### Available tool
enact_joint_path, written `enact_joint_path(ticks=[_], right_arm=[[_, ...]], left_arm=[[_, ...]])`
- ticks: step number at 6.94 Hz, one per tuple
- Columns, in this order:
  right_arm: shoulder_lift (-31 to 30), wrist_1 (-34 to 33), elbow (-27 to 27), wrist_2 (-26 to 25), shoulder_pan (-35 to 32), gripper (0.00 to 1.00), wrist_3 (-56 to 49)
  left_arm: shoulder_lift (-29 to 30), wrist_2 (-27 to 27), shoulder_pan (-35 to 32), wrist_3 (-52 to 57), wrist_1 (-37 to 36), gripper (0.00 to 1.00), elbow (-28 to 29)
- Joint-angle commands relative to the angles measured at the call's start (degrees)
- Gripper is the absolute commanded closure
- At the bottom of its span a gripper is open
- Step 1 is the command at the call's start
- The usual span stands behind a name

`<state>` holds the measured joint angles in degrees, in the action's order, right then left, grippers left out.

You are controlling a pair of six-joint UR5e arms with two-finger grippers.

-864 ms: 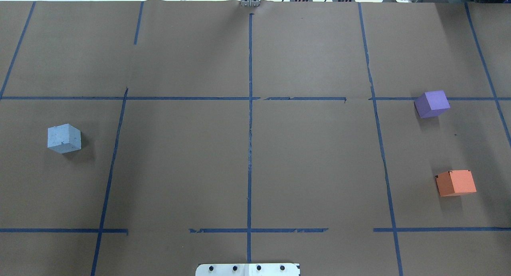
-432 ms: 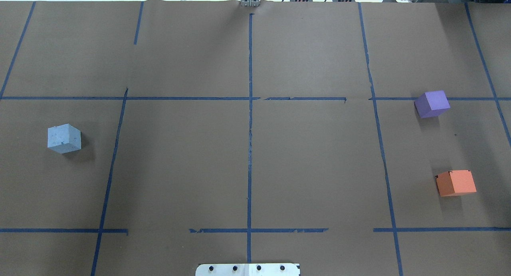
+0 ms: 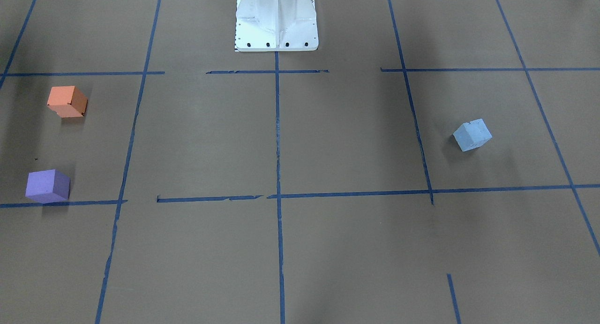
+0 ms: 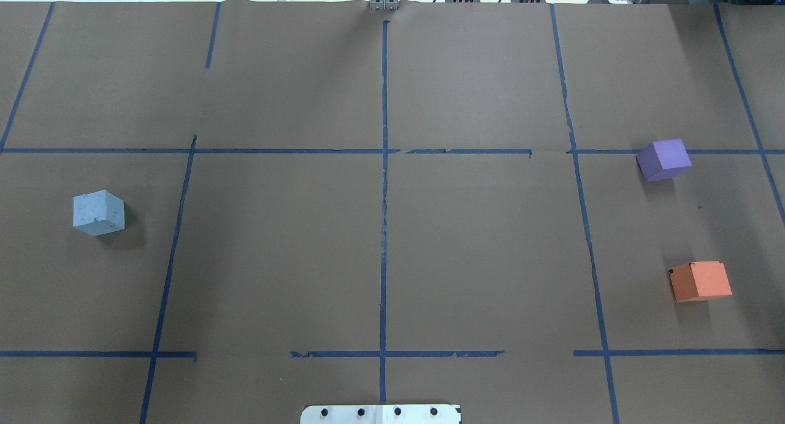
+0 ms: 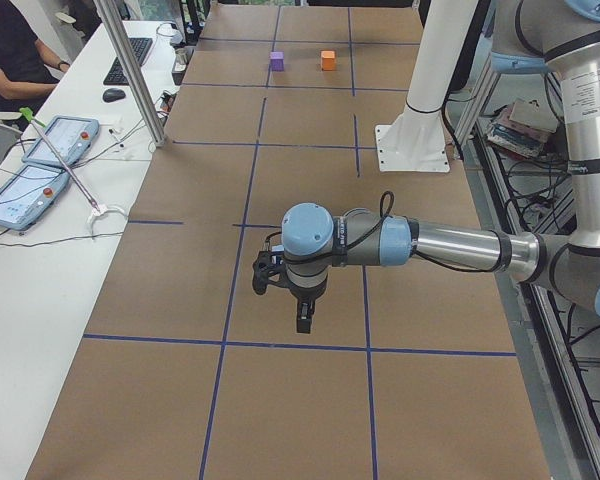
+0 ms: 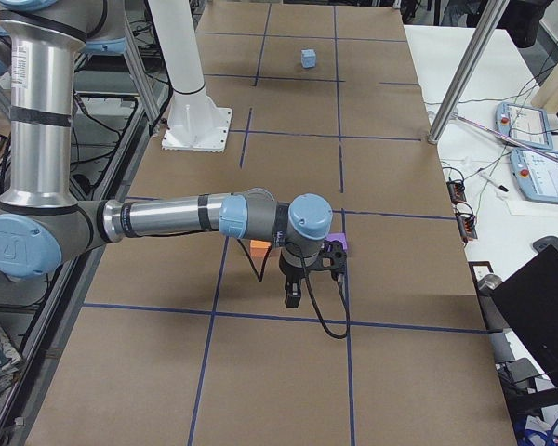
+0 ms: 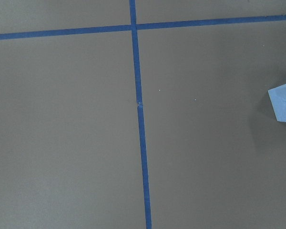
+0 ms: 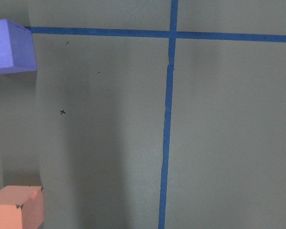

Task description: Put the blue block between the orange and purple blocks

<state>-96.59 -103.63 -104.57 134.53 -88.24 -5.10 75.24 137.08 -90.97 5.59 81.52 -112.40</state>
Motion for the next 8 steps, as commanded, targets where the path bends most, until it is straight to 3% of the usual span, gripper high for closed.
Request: enact_joint_path(ticks=[1, 8], right_arm=[[0.09, 0.01, -0.10, 0.03, 0.00, 0.00, 0.09], [0.18, 0.01, -0.02, 0.03, 0.00, 0.00, -0.18]], left_arm=[[-0.09, -0.06, 0.01, -0.31, 0.13, 0.00, 0.08], [-1.94, 0.73, 0.70, -0.31, 2.42, 0.00, 0.69]])
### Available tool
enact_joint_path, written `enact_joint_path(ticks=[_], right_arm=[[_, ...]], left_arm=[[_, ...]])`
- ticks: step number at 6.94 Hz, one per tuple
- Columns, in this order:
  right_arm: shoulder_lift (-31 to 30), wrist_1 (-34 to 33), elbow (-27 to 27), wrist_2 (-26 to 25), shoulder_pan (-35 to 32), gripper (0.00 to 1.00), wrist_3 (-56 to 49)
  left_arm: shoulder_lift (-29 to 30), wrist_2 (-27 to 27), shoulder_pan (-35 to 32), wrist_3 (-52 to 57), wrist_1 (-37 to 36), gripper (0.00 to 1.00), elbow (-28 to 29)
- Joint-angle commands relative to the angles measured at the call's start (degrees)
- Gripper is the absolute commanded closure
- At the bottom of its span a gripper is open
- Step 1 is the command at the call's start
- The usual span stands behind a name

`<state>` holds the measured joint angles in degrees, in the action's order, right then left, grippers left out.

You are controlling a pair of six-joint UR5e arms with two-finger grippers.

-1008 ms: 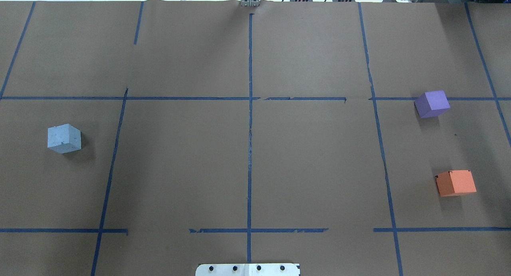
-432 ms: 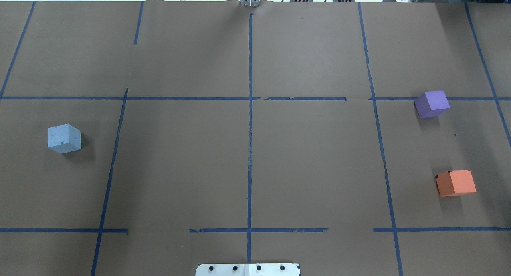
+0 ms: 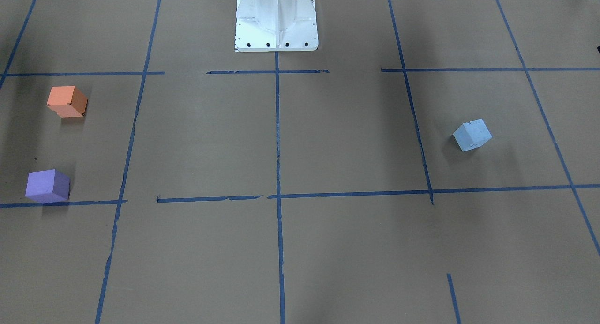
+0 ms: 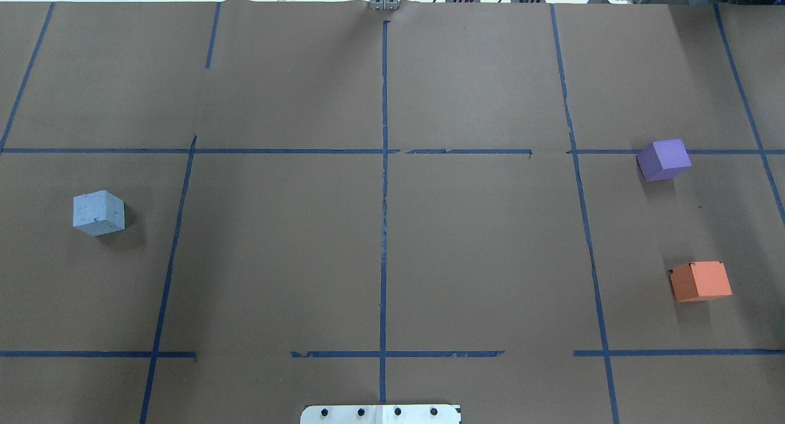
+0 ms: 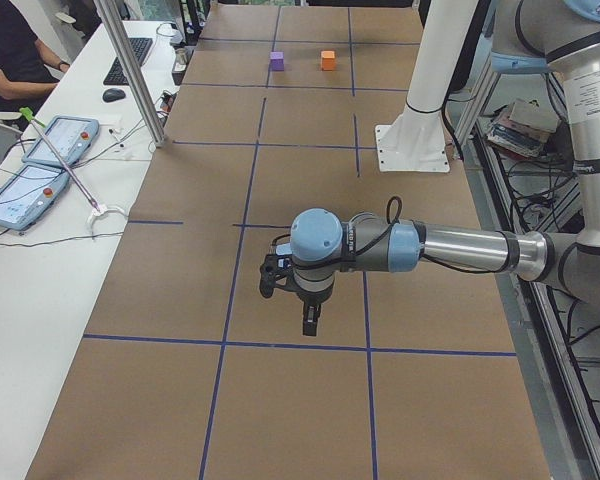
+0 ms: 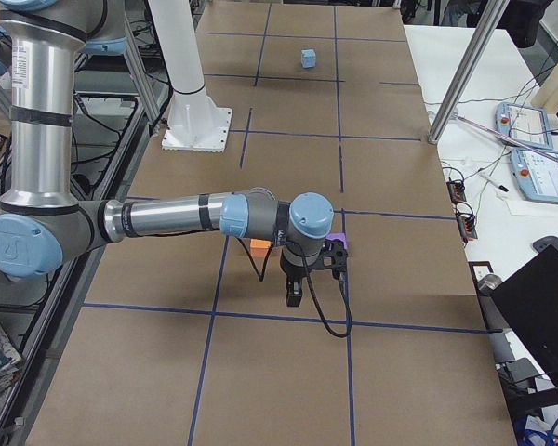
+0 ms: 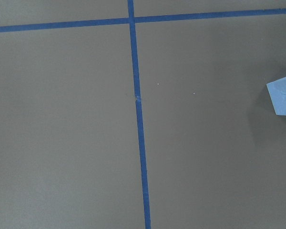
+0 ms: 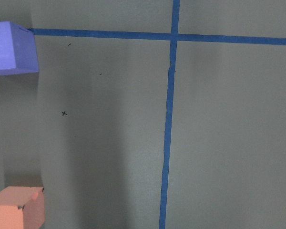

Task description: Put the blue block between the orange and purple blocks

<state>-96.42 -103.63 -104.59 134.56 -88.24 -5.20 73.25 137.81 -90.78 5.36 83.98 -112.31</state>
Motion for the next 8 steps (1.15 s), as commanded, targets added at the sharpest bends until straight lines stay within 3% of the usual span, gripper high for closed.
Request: enact_joint_path(ticks=[1, 4, 5, 8], right_arm=[[0.00, -0.08, 0.09, 0.00, 0.09, 0.00, -0.07], [0.00, 0.01, -0.09, 0.00, 0.18, 0.00, -0.07], [-0.09, 1.92, 0.26, 0.00, 0.35, 0.00, 0.01], [-0.26, 4.41, 1.32, 0.09, 0.35, 0.00, 0.10]], left_arm=[[1.45, 0.09, 3.04, -6.35, 0.13, 0.00, 0.60], [4.87, -0.61, 18.81, -41.44, 15.99, 0.00, 0.95], [8.72, -0.79, 24.19, -51.57, 16.99, 0.00, 1.30], [17.51, -10.27, 32.05, -56.42, 17.62, 0.00, 8.03]])
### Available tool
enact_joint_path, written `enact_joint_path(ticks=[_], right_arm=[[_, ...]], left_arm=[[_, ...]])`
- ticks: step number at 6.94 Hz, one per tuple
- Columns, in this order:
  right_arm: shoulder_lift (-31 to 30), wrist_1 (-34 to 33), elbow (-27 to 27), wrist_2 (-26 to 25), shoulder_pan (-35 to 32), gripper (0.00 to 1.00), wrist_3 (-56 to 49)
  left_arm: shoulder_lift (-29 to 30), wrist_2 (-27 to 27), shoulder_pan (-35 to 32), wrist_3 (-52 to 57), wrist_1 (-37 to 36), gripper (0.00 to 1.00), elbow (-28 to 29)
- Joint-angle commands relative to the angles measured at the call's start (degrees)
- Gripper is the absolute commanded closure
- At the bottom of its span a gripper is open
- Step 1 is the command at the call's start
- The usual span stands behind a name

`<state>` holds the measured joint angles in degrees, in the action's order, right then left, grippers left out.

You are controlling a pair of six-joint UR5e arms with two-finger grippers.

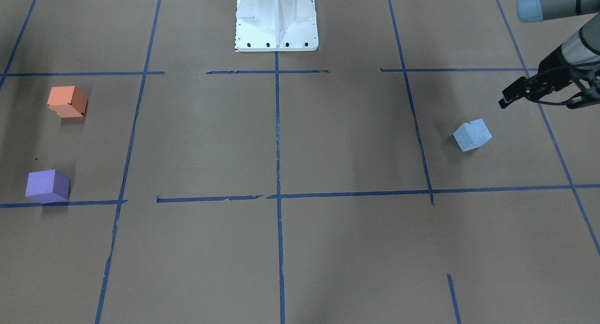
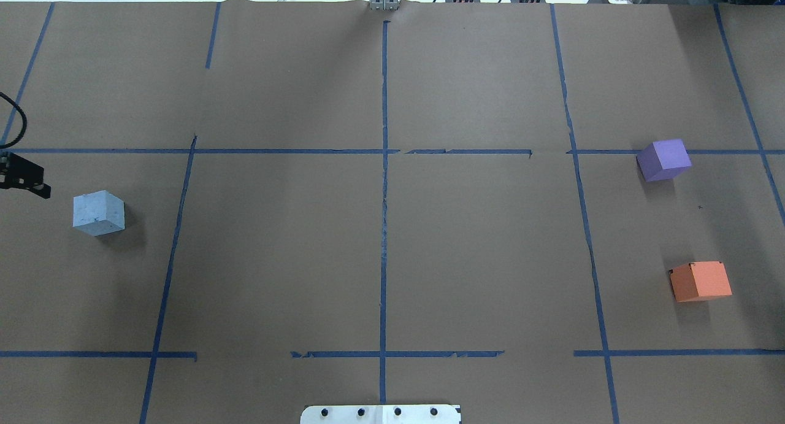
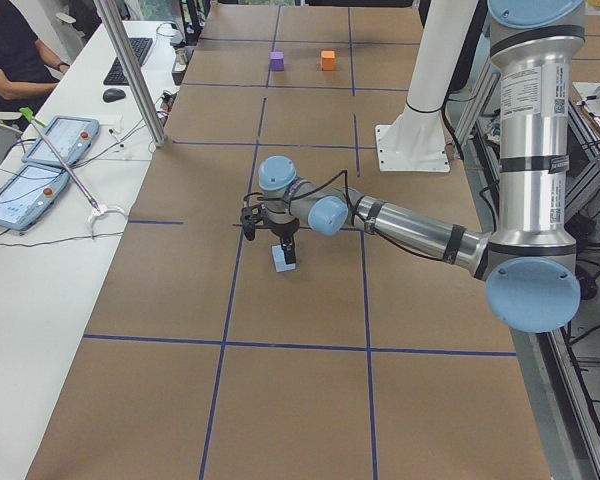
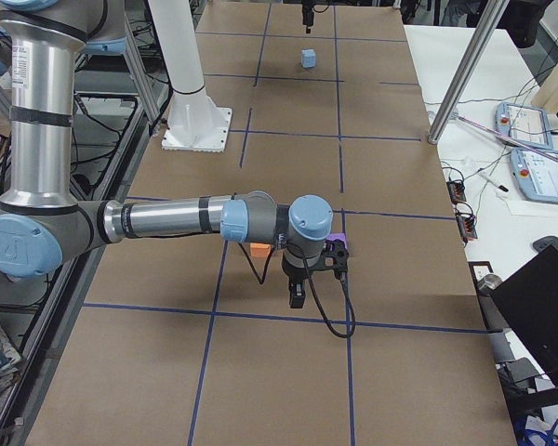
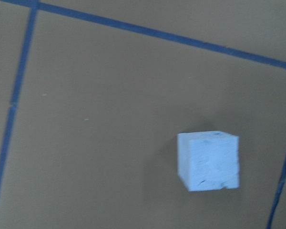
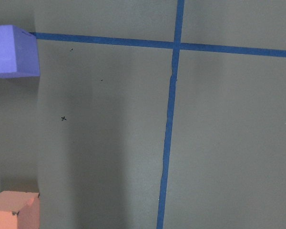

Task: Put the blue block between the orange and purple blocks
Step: 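Lower the left gripper onto the light blue cube and grasp it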

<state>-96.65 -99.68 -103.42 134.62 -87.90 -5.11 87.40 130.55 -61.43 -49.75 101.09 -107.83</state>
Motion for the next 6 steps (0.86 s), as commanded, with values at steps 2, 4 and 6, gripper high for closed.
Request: enact_joint_path(ticks=[2, 4, 6], right_arm=[[-0.03, 0.45, 0.06, 0.12, 0.10, 0.00, -0.07], [-0.03, 0.54, 0.06, 0.12, 0.10, 0.00, -0.08], [-0.03, 0.54, -0.12, 0.12, 0.10, 0.00, -0.08]], left_arm=[[5.76, -2.85, 3.41, -4.54, 0.95, 0.00, 7.54], [6.65, -2.93, 5.79, -6.58, 3.40, 0.00, 10.61], [7.08, -2.93, 6.40, -8.43, 8.06, 0.00, 13.52]])
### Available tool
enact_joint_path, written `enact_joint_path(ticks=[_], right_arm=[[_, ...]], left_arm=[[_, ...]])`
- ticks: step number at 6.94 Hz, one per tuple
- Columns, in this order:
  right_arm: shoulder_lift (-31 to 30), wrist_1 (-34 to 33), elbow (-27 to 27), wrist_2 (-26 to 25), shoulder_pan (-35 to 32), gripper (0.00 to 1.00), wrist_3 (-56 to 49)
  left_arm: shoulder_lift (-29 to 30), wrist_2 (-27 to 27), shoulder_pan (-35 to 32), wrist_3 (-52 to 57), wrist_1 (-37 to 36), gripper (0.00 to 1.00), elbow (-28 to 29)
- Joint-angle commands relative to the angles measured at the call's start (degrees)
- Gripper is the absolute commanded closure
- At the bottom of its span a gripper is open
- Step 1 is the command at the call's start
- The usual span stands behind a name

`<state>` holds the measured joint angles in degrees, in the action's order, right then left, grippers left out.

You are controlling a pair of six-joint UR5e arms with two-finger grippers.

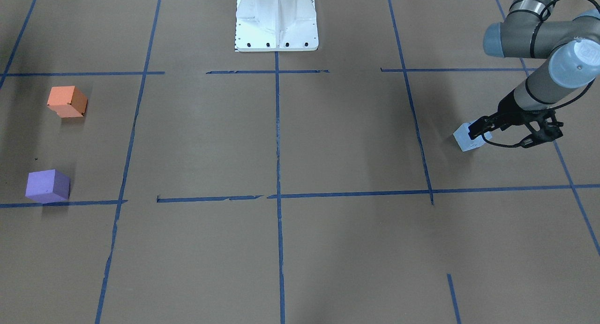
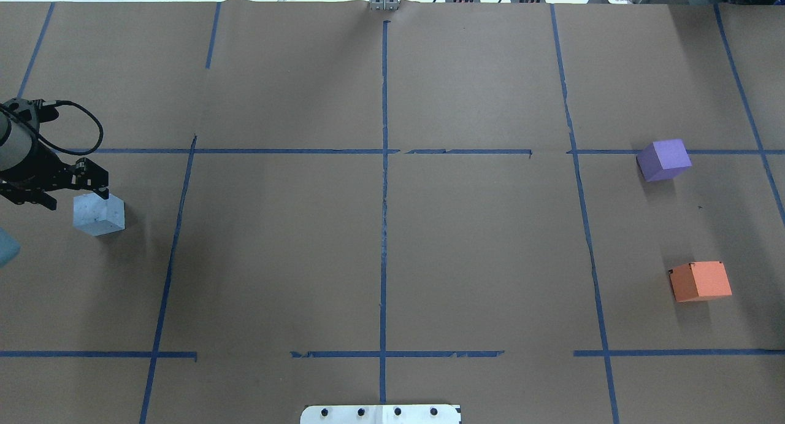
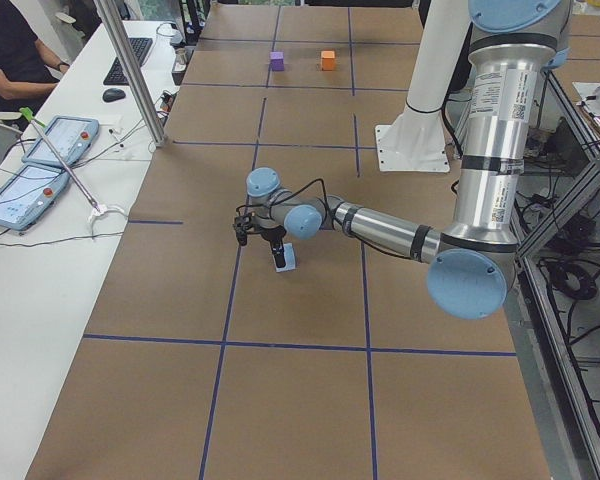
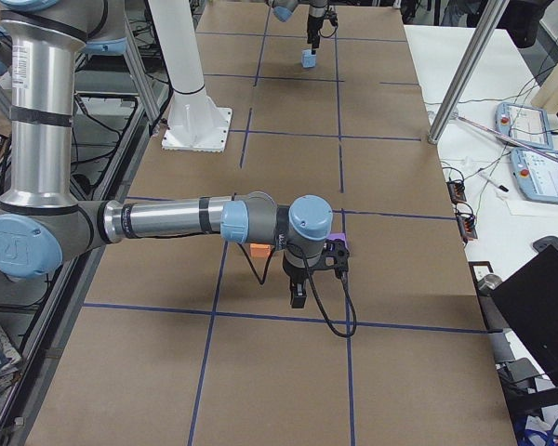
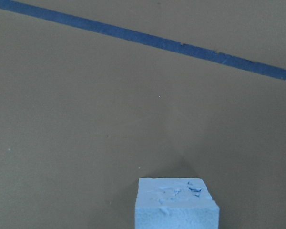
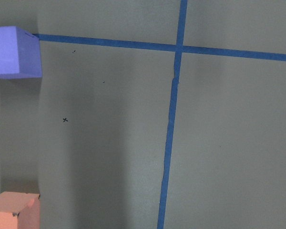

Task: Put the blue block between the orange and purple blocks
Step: 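Lower the left gripper onto the light blue cube and grasp it, then carry the light blue cube with the left gripper to the table center and release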

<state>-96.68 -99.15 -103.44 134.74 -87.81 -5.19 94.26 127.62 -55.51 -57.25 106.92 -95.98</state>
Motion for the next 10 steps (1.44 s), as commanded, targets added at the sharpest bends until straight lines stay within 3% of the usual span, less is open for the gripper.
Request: enact_joint_path(ticks=[1, 2, 3, 4, 5, 7, 9, 10], right_arm=[[0.00, 0.01, -0.09, 0.00, 0.00, 0.00, 0.00], [0.00, 0.01, -0.09, 0.00, 0.09, 0.00, -0.09], [0.00, 0.01, 0.00, 0.00, 0.18, 0.00, -0.09], [0.00, 0.01, -0.09, 0.00, 0.27, 0.00, -0.09], [0.00, 0.01, -0.09, 0.00, 0.53, 0.00, -0.09], [0.00, 0.01, -0.09, 0.00, 0.79, 0.00, 0.00], [0.00, 0.01, -0.09, 0.00, 1.32, 0.00, 0.00], [0.17, 0.01, -0.09, 0.09, 2.28, 0.00, 0.09]], left_arm=[[0.22, -0.09, 2.40, -1.02, 3.28, 0.00, 2.46], [0.40, -0.09, 4.25, -0.93, 4.16, 0.00, 4.03], [1.44, -0.09, 4.96, -0.85, 5.30, 0.36, 5.35], [3.28, -0.18, 4.97, -1.28, 5.14, 0.95, 4.41], [7.30, -0.18, 4.97, -5.38, 4.27, 1.00, 1.88], [21.85, -0.70, 8.89, -9.11, -2.20, 1.00, 0.97], [35.58, -13.72, 20.28, -9.02, -11.17, 1.00, 2.37], [39.64, -18.33, 24.18, -8.93, -11.73, 0.99, 5.86]])
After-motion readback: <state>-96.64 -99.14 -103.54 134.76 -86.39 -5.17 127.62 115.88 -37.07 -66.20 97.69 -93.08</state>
